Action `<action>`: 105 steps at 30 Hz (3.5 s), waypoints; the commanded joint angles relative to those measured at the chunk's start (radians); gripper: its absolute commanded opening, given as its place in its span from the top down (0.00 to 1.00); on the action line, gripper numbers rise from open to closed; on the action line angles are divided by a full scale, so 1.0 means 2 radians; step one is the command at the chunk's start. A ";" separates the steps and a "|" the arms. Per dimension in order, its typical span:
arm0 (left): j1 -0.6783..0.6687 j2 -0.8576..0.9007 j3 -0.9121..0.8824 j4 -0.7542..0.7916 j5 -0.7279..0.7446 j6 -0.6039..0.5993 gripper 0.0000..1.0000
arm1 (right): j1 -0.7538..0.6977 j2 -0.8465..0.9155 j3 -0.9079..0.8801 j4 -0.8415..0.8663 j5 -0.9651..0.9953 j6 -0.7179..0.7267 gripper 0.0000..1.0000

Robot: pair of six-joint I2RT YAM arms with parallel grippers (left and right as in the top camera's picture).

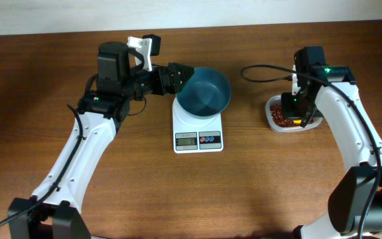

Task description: Scoop item into bowl and weigh 50g on scale

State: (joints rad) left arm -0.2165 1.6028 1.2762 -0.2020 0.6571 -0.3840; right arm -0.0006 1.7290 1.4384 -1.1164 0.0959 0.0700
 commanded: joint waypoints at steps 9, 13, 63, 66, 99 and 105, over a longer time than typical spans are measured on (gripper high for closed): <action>0.002 -0.011 0.010 -0.008 -0.002 0.012 0.01 | -0.071 -0.008 0.010 -0.009 -0.176 -0.028 0.96; 0.002 -0.010 0.010 -0.008 -0.002 0.012 0.01 | -0.102 -0.008 0.010 -0.013 -0.224 -0.044 0.96; 0.002 -0.010 0.010 -0.008 -0.006 0.012 0.01 | -0.230 0.055 0.008 -0.044 -0.431 -0.162 0.96; 0.002 -0.010 0.010 -0.008 -0.006 0.011 0.01 | -0.230 0.055 0.008 -0.047 -0.450 -0.172 0.96; 0.152 -0.011 0.010 -0.090 0.046 0.228 0.01 | -0.113 0.055 0.084 -0.066 -0.610 -0.213 0.96; 0.148 -0.011 0.010 -0.136 0.164 0.360 0.01 | -0.050 0.055 0.168 -0.063 -0.497 -0.172 0.96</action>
State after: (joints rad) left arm 0.0910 1.6028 1.2770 -0.4389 0.8246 0.1432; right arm -0.1413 1.8378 1.7046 -1.2411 -1.0145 -0.3111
